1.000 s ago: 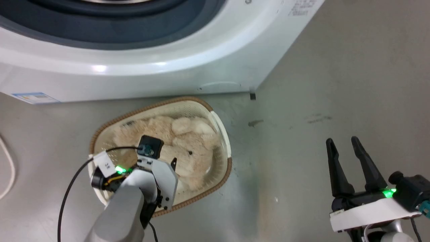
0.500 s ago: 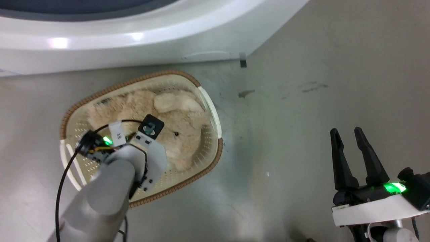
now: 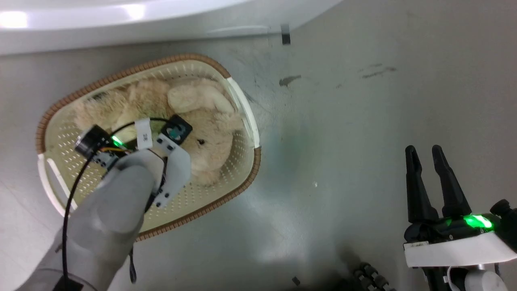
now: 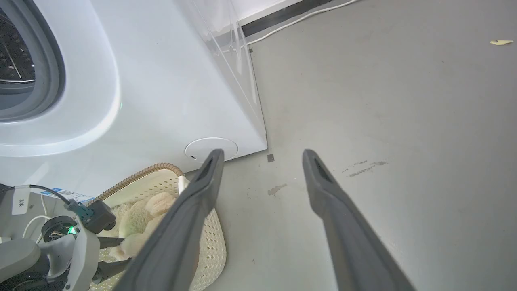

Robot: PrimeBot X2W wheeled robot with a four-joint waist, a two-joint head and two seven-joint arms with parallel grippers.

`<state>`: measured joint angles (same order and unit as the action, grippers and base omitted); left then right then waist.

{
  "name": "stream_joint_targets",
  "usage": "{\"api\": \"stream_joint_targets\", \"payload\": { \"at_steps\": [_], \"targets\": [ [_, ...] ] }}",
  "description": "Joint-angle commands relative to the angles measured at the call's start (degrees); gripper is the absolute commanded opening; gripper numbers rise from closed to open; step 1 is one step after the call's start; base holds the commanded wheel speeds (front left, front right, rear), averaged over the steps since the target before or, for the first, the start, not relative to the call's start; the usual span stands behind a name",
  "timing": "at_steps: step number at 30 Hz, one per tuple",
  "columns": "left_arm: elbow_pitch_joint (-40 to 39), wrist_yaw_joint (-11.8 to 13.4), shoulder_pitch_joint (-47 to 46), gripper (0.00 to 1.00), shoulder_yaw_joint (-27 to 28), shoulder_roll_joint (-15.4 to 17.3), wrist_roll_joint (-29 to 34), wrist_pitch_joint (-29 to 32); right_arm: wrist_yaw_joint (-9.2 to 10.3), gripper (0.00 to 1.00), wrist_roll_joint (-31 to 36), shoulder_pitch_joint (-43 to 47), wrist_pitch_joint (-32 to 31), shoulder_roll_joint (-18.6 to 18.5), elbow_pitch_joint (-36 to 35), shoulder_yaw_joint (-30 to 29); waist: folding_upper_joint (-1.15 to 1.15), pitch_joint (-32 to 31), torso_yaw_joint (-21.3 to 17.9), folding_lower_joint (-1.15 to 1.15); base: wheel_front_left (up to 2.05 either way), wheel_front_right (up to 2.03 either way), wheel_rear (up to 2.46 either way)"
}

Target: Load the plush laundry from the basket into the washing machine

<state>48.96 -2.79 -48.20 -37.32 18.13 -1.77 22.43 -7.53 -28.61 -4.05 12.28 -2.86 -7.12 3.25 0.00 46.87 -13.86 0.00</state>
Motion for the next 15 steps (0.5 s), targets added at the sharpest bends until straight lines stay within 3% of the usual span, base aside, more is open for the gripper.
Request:
{"api": "stream_joint_targets", "payload": {
  "at_steps": [1,8,9,15],
  "targets": [
    [1.24,-0.27,-2.14,1.0,-1.05,0.68,-0.42,0.33,0.03,1.0,-1.06,-0.81,0.53,-0.01,-0.47,0.17,0.0,1.5,-0.35,0.0,0.0,0.0,0.0],
    [3.35,-0.16,-6.08,1.0,-3.45,1.38,-1.47,-0.38,0.04,1.0,-3.5,-1.07,1.37,-0.01,-0.72,0.57,0.0,5.18,-1.04,0.0,0.0,0.0,0.0],
    [4.18,-0.46,-7.83,0.0,-4.66,1.51,-1.92,-1.03,0.04,1.0,-4.5,-1.36,1.72,-0.01,-0.72,0.75,0.0,6.63,-1.34,0.0,0.0,0.0,0.0],
    [6.86,-1.62,-10.92,0.0,-7.06,1.24,-4.05,-1.86,0.04,1.0,-6.67,-2.71,2.56,-0.01,0.0,1.26,0.0,9.04,-1.74,0.0,0.0,0.0,0.0]
  ]
}}
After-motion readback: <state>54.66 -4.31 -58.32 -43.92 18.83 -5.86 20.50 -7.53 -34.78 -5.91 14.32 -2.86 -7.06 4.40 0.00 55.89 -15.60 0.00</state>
